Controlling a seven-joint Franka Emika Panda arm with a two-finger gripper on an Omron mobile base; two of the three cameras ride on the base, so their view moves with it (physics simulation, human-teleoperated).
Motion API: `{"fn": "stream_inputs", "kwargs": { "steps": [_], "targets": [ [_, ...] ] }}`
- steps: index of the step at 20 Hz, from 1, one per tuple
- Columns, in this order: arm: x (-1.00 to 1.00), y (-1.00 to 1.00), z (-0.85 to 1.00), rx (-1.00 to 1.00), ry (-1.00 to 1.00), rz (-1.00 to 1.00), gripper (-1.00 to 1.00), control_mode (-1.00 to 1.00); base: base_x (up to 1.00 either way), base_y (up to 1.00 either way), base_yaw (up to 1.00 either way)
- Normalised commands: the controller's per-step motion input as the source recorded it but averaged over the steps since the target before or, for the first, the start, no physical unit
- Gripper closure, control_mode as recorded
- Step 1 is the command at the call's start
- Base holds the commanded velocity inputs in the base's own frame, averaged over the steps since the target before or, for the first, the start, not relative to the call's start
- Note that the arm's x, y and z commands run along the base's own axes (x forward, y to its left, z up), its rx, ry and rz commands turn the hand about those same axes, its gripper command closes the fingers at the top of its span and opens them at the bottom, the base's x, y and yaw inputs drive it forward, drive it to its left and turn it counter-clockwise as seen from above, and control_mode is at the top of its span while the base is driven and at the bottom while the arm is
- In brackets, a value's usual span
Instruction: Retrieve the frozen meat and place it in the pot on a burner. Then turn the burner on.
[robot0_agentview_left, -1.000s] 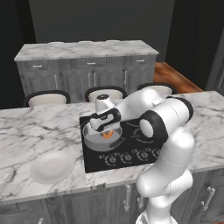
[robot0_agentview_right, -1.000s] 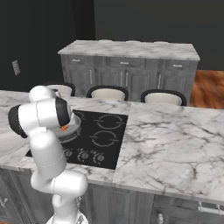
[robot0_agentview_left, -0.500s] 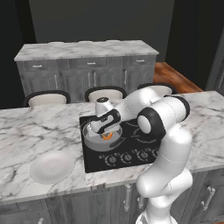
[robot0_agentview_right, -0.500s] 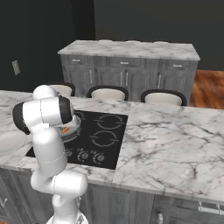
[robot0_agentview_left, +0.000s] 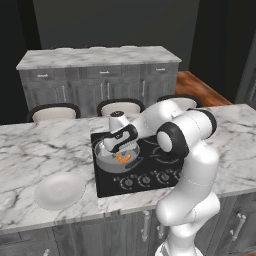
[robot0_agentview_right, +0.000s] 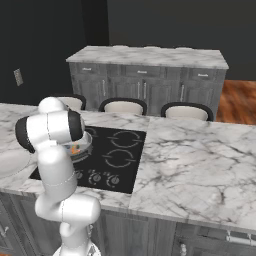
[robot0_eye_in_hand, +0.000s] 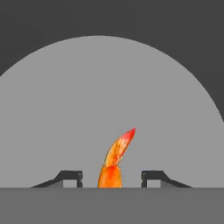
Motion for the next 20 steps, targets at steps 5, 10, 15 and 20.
{"fn": "stream_inputs", "kwargs": {
  "steps": [5, 10, 15, 20],
  "targets": [
    [0.00, 0.00, 0.01, 0.00, 0.00, 0.00, -1.00, -1.00, 0.00, 0.00, 0.00],
    [0.00, 0.00, 0.45, 0.00, -0.03, 0.00, -1.00, -1.00, 0.00, 0.00, 0.00],
    [-0.32, -0.01, 0.73, 0.00, -0.02, -0.03, -1.00, -1.00, 0.00, 0.00, 0.00],
    [-0.78, -0.03, 0.61, 0.01, -0.06, -0.09, -1.00, -1.00, 0.00, 0.00, 0.00]
  ]
}}
